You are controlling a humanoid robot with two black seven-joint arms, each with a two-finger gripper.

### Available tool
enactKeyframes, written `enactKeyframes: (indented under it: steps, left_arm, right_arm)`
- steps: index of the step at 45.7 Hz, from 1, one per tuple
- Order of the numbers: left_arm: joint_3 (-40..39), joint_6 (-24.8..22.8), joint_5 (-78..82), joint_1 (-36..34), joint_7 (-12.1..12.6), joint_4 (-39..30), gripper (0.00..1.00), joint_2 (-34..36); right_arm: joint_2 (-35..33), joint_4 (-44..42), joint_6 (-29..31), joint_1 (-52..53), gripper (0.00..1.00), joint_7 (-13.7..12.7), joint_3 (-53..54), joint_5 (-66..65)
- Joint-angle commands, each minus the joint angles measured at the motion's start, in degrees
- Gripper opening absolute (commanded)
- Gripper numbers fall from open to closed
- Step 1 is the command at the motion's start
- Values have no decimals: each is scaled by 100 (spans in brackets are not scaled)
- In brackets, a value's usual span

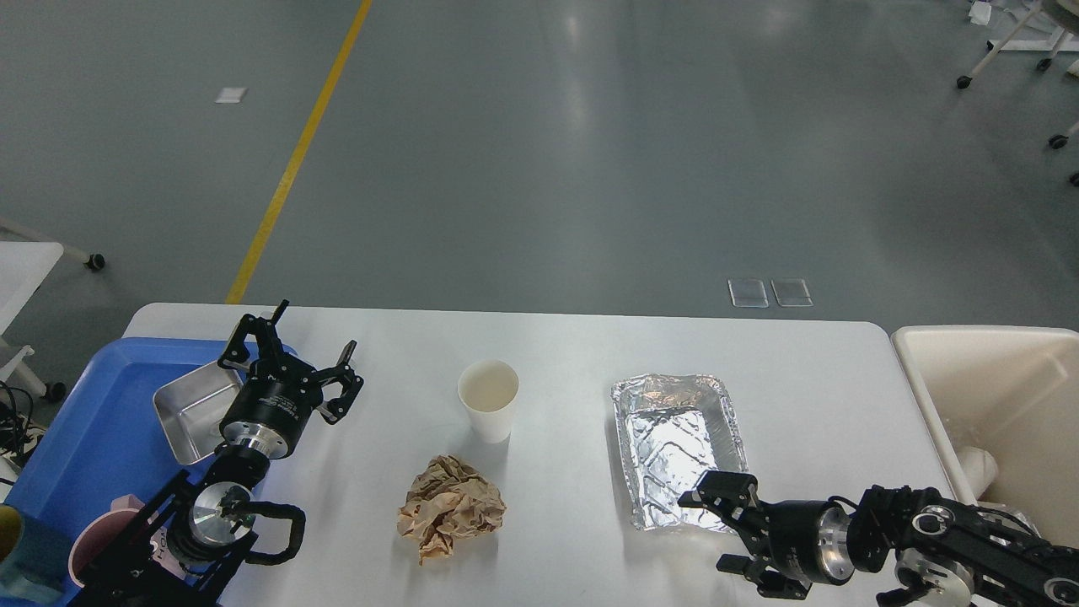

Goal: Tidy desktop
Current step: 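Lower the right gripper to the near edge of the foil tray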

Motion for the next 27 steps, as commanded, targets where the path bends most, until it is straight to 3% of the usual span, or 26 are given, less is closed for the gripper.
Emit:
enactKeyframes:
  steps: [1, 27]
  left_arm:
    - [0, -8, -8, -17, 0, 0, 97, 8]
    - [0, -16, -8, 1, 0, -9, 97, -1]
  right_arm:
    - [141, -49, -133, 0, 100, -13, 2, 42]
    - [361, -198, -801, 36, 97, -30, -68, 33]
